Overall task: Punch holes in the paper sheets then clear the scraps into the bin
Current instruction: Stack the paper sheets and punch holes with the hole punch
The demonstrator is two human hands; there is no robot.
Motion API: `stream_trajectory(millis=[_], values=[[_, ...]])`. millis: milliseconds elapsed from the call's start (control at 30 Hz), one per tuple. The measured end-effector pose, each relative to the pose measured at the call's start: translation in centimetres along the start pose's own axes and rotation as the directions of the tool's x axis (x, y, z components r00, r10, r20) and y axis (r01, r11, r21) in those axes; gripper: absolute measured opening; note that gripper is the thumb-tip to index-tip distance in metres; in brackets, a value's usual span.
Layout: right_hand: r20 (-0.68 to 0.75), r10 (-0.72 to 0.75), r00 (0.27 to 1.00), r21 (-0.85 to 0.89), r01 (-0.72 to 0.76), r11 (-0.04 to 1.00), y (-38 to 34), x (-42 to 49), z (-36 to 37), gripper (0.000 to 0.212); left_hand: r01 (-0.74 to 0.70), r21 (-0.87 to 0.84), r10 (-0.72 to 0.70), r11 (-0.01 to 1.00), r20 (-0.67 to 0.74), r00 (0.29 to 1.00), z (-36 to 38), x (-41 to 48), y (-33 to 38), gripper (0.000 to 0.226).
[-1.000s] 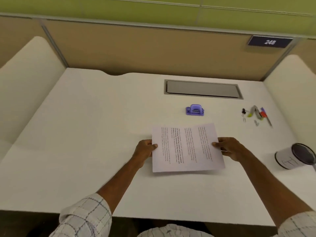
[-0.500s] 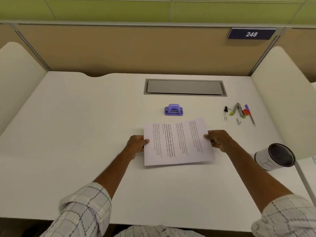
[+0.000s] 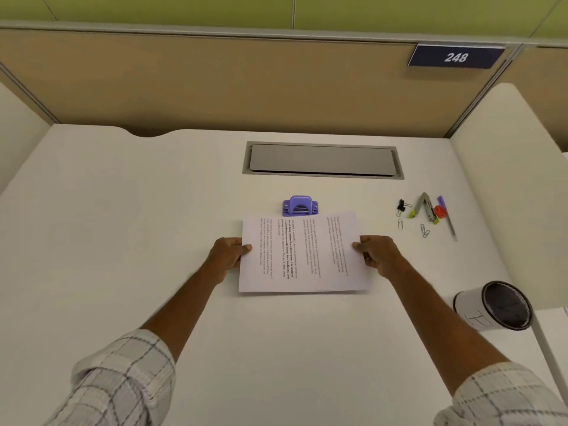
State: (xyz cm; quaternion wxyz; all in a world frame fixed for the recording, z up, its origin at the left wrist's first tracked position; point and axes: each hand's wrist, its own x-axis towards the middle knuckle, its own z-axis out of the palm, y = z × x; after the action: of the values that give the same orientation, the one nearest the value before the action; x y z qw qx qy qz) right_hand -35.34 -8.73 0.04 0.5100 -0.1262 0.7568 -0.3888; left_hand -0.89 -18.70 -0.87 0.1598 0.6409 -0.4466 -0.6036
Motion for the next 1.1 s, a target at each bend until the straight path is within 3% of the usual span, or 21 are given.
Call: stream_trajectory(millis=[733,1100], values=[[0.041,-0.017,0.999,0.009,0.017,1.0,0.5,1.6,-0.1,0.031,-0.015,-0.005,0.015,1.0,0.044,0.999,-0.2,2.5,0.7,0.038],[-0.08,-0.009,0.997,0.064,0.014,0.998,0.3,1.5,0.2,0.026,-0.049,-0.081,0.041,0.996,-0.105,0.994,0.0,2.9,0.7,0.025]])
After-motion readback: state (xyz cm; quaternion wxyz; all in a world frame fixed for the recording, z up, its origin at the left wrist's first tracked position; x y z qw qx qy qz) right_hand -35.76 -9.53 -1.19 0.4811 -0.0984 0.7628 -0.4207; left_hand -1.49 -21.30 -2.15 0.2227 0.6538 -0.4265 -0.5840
